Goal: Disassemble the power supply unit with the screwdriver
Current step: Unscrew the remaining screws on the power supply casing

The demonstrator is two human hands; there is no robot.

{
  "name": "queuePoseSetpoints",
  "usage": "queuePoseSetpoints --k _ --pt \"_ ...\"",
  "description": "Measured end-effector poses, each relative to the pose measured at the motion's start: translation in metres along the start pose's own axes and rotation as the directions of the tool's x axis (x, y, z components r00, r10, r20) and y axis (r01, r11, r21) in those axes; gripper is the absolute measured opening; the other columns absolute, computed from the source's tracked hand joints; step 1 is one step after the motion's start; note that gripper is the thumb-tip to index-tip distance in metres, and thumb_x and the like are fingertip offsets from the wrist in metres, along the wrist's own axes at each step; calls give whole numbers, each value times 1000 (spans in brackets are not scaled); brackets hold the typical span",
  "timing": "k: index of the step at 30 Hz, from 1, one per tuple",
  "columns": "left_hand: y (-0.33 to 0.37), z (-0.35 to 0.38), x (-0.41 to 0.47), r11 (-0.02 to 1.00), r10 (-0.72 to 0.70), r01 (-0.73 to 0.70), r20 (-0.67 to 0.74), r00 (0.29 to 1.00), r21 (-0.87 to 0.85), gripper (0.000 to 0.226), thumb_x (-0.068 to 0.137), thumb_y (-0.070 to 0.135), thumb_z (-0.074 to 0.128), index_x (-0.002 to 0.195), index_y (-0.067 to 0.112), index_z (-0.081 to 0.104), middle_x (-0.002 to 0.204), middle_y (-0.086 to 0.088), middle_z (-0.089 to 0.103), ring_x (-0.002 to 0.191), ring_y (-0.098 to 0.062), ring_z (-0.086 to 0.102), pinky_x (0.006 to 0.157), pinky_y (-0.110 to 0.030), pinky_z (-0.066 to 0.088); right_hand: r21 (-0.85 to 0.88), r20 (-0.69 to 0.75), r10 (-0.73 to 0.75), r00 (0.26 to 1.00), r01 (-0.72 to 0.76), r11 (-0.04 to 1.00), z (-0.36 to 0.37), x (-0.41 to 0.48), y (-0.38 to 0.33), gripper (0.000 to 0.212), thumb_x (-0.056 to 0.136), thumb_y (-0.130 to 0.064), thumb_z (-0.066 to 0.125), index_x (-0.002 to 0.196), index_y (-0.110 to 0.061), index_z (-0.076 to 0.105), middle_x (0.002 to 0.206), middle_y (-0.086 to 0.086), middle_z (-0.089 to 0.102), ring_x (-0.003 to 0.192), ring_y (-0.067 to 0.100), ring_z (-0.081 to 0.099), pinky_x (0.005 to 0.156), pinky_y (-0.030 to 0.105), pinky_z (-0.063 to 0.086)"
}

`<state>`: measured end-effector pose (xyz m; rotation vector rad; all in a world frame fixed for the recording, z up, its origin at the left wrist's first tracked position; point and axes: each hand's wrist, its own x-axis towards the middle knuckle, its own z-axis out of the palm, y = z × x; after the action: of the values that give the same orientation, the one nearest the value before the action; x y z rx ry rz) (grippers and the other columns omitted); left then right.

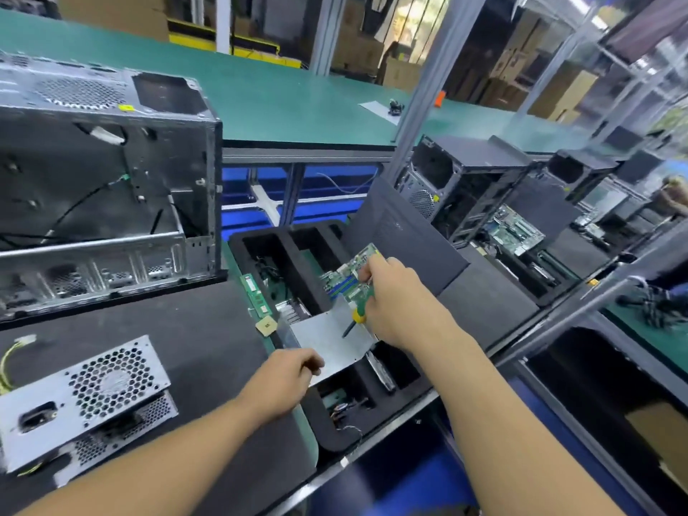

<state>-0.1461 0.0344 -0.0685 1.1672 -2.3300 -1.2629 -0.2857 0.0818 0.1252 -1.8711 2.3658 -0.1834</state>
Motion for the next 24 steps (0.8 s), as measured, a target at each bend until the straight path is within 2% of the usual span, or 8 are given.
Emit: queuePoseSetpoints --k 4,6,9,11,15,18,21,24 --pt "-23 -59 -19 745 316 -245 -5 949 621 37 86 39 51 121 33 61 130 10 56 121 -15 52 97 -34 41 127 5 -94 996 93 988 17 16 -40 19 93 -8 50 110 -15 48 108 4 46 92 24 41 70 32 33" --pt "-45 -84 -34 700 112 -65 -20 993 711 74 79 68 55 145 39 38 158 1 24 145 -25 24 112 -47 23 154 20 -139 990 134 979 32 23 -63 13 96 -16 53 108 -14 49 103 3 46 87 21 42 61 27 31" --pt "-86 -115 -67 584 -293 230 -62 954 778 124 61 84 64 154 44 -8 163 -1 -22 150 -40 -9 114 -64 9 211 96 -142 985 119 970 63 28 -94 20 94 -24 59 104 -9 50 96 4 49 79 22 45 61 30 33" --pt "-108 -130 -91 567 -371 329 -122 921 755 127 63 71 73 147 53 -21 164 -3 -17 147 -44 9 109 -62 24 265 145 -114 983 72 962 88 29 -109 25 90 -25 63 100 -6 51 93 6 52 73 24 46 61 30 37" --pt "-116 -138 -114 596 -296 340 -194 935 728 109 75 55 67 143 58 -19 144 -6 33 123 -33 44 95 -49 40 267 197 -100 975 45 963 142 27 -124 30 86 -31 69 94 -14 45 97 2 49 83 21 45 69 31 38" --pt "-112 -153 -113 718 -387 435 -208 898 544 105 73 57 68 148 58 -6 136 -5 41 122 -35 47 94 -47 42 252 380 -52 924 -49 967 176 23 -118 38 87 -38 68 97 -14 41 94 1 47 88 21 44 77 31 42" --pt "-118 -178 -118 836 -520 544 -207 828 72 106 71 52 75 155 46 10 139 -6 49 115 -27 53 88 -36 44 97 558 19 829 -88 991 202 21 -100 41 88 -38 64 108 -12 39 105 5 48 91 21 47 75 26 37" --pt "-134 -186 -133 760 -589 487 -139 796 -432 105 71 46 83 156 36 22 152 -5 41 129 -27 48 107 -40 40 26 698 54 714 -101 995 221 18 -82 41 90 -30 58 117 -7 38 110 8 48 94 21 47 76 26 34"
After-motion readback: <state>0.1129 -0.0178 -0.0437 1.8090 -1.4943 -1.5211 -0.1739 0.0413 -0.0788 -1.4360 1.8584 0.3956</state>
